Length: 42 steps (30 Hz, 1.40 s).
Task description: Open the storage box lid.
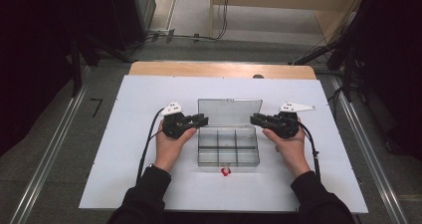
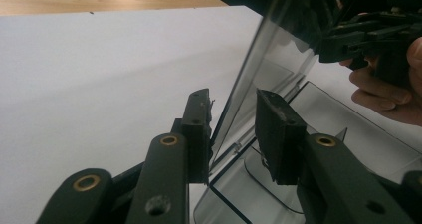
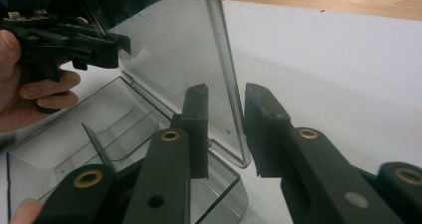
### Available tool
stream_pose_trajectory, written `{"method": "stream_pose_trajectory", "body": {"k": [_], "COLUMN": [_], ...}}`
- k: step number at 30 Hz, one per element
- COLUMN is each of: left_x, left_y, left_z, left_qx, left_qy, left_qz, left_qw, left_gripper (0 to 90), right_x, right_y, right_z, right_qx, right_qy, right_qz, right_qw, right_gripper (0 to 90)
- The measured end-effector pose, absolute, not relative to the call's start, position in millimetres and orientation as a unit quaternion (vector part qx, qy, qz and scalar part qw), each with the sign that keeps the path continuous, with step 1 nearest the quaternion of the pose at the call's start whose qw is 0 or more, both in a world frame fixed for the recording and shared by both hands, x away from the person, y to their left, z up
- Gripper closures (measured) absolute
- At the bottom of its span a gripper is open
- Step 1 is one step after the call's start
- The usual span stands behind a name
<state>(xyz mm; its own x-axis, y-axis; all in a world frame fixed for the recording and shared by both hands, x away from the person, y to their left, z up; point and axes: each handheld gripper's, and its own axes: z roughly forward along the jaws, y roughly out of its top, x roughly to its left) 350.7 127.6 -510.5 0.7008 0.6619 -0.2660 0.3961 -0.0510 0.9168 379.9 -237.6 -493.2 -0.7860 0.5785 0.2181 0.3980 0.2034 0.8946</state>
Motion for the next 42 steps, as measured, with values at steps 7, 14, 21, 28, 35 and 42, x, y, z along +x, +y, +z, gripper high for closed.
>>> {"method": "stream_pose_trajectory", "body": {"k": [7,14,21,28,35,42], "left_x": [357,364,370,374,377,382], "left_y": [127,124,125,124,126,126], "left_z": [-512,-508,-510,-508,-511,-512], "left_qx": [0.712,0.711,0.706,0.706,0.703,0.702], "left_qy": [0.379,0.392,0.400,0.407,0.407,0.415], "left_qz": [0.121,0.104,0.090,0.080,0.069,0.055], "left_qw": [0.578,0.574,0.578,0.574,0.579,0.576], "left_gripper": [73.8,73.9,74.1,74.0,74.1,73.0], "right_x": [387,392,396,397,400,403], "right_y": [-237,-240,-239,-240,-241,-241], "right_z": [-497,-496,-494,-496,-498,-503], "right_qx": [0.333,0.344,0.358,0.362,0.360,0.370], "right_qy": [0.765,0.763,0.761,0.758,0.756,0.747], "right_qz": [0.543,0.542,0.535,0.538,0.542,0.549], "right_qw": [0.093,0.080,0.075,0.071,0.068,0.054], "right_gripper": [78.2,78.7,78.6,78.6,78.1,76.4]}}
